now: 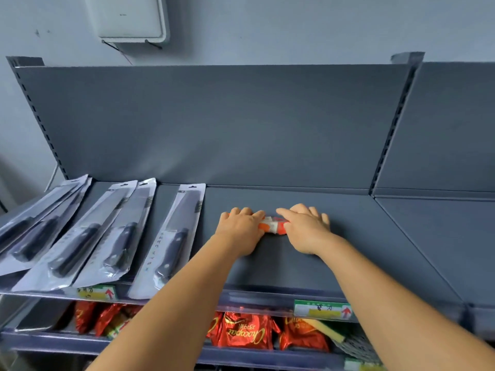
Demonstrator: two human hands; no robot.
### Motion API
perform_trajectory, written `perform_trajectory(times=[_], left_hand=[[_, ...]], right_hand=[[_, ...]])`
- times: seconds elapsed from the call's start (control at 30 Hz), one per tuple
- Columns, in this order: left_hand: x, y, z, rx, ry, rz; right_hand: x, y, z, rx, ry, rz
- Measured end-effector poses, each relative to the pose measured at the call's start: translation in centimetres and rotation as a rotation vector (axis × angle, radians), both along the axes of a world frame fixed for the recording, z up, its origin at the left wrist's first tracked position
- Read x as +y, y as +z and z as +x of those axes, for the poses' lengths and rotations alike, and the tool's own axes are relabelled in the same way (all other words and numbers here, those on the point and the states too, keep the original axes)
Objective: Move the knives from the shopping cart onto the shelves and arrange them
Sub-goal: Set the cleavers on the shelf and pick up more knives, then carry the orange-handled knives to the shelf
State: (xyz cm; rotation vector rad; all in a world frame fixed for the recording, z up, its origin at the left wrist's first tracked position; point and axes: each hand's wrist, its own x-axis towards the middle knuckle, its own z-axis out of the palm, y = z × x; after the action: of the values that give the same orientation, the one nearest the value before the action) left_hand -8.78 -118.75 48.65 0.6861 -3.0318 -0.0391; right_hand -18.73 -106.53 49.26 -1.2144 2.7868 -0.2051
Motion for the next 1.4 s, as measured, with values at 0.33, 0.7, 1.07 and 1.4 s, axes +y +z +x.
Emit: perform_trajectory(times=[0.33, 0.7, 1.07, 1.4], left_hand=[[4.6, 1.5, -1.4, 0.055, -0.020, -0.105], [19.8, 1.5, 0.2, 0.171, -0.416, 0.026], [41.2, -3.8, 4.0, 0.167, -0.794, 0.190], [60.7, -11.8, 10.6, -0.071, -1.050, 0.269]], right_hand=[[6.3, 0.1, 2.3, -0.052, -0.090, -0.093], [21.5, 0.5, 6.7, -0.021, -0.363, -0.186], [43.6, -6.6, 14.7, -0.048, -0.767, -0.236], [62.6, -14.0, 26.2, -0.164, -1.153, -0.213]])
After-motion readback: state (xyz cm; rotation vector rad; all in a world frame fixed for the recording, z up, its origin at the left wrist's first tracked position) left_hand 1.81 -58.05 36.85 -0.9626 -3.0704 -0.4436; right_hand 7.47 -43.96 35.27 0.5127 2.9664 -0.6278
